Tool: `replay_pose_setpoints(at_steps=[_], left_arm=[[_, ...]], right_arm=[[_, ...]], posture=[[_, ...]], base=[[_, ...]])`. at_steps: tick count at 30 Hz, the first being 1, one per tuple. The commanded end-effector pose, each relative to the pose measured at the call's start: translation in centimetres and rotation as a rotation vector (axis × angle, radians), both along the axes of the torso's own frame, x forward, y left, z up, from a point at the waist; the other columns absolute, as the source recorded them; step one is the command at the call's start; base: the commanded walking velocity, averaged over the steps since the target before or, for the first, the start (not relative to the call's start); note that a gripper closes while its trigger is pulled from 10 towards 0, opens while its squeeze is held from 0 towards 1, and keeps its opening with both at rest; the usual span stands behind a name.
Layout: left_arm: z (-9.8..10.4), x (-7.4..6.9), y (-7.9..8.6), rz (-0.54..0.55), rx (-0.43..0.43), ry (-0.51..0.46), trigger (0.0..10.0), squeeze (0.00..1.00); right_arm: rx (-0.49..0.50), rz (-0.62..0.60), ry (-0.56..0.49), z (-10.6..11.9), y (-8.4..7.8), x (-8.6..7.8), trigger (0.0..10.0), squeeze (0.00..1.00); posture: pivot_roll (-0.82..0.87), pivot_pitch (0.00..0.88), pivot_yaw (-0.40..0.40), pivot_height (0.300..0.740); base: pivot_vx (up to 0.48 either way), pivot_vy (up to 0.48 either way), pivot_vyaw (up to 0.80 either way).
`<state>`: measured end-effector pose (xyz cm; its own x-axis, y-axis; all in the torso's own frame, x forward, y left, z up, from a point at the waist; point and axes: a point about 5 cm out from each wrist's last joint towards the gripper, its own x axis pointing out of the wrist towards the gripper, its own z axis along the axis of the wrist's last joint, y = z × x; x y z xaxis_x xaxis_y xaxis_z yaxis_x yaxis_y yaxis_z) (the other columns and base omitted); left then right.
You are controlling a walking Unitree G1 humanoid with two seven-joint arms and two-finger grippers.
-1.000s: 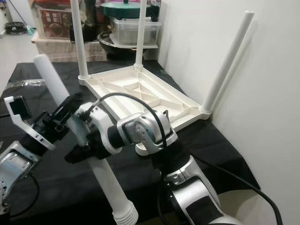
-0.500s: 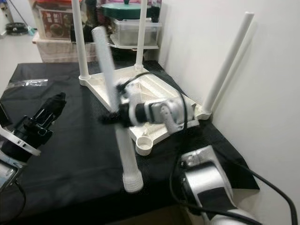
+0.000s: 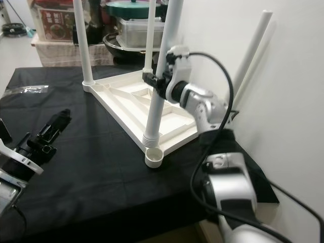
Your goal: Building children table
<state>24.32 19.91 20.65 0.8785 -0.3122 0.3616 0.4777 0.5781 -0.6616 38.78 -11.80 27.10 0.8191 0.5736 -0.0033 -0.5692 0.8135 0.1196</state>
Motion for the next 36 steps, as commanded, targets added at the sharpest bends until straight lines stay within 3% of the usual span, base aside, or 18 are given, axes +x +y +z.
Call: replay_pose_setpoints(at_steps=[1,8,18,25,31,36], left_arm=[[-0.3,0.0,-0.1,0.013,0.008,0.017,10.0,0.0],[-1.0,0.2,0.2,0.042,0.011,0.052,10.0,0.0],[-1.4,0.1,0.3,0.063,0.004,0.066,10.0,0.0],[-1.6,0.3,0.2,0.062,0.003,0.073,10.0,0.0],[-1.8,0.3,0.5,0.076,-0.005,0.082,10.0,0.0],[-2.0,0.3,0.5,0.081,-0.006,0.087,10.0,0.0]], right_arm=[[-0.021,-0.002,-0.043,0.1,0.0,-0.1,10.0,0.0],[-0.083,0.014,-0.144,-1.8,-1.0,-1.0,10.0,0.0],[-0.093,-0.013,-0.16,-2.0,-3.0,-1.6,10.0,0.0],[-0.127,0.063,-0.195,-2.3,-1.6,-2.6,10.0,0.0],[-0.12,0.178,-0.192,-2.9,0.6,-4.3,10.0,0.0],[-0.139,0.229,-0.182,-3.4,1.1,-5.1,10.0,0.0]], posture=[[0.05,0.0,-0.092,0.74],[0.05,0.0,-0.084,0.74],[0.04,0.0,-0.081,0.74],[0.04,0.0,-0.079,0.74],[0.03,0.0,-0.084,0.74],[0.03,0.0,-0.084,0.74]], base=[[0.0,0.0,0.0],[0.0,0.0,0.0],[0.0,0.0,0.0],[0.0,0.0,0.0],[0.0,0.0,0.0],[0.0,0.0,0.0]])
